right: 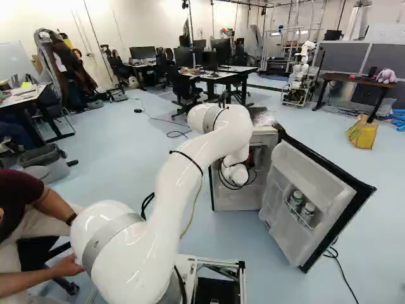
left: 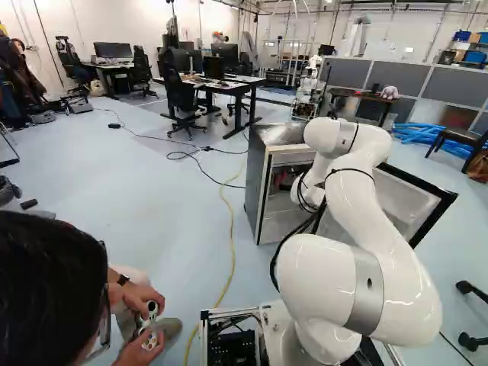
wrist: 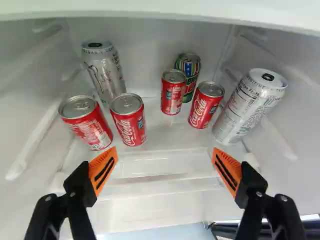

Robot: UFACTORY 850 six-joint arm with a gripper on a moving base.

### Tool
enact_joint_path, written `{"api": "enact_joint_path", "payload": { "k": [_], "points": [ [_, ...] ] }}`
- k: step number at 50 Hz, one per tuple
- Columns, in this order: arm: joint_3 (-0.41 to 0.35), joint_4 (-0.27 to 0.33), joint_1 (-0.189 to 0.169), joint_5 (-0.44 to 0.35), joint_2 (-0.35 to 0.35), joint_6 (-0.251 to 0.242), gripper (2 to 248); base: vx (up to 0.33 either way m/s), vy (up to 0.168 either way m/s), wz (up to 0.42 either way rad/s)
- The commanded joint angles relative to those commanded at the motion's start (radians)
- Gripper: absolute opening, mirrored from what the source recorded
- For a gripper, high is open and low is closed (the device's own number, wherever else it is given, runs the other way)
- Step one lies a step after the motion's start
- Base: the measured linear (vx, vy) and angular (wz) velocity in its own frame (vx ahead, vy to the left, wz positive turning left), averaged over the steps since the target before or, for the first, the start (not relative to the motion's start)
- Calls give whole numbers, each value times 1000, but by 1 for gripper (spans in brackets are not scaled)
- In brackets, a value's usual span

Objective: Grab a drink from the fridge

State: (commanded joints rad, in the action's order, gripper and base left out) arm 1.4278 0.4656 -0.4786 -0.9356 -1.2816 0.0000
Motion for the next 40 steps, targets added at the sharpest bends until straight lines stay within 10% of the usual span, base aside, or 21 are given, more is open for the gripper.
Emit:
{"api": "enact_joint_path", "payload": {
  "k": [40],
  "points": [
    [-179,66,-23,-94,97,0,247,0,0,0]
  ]
}}
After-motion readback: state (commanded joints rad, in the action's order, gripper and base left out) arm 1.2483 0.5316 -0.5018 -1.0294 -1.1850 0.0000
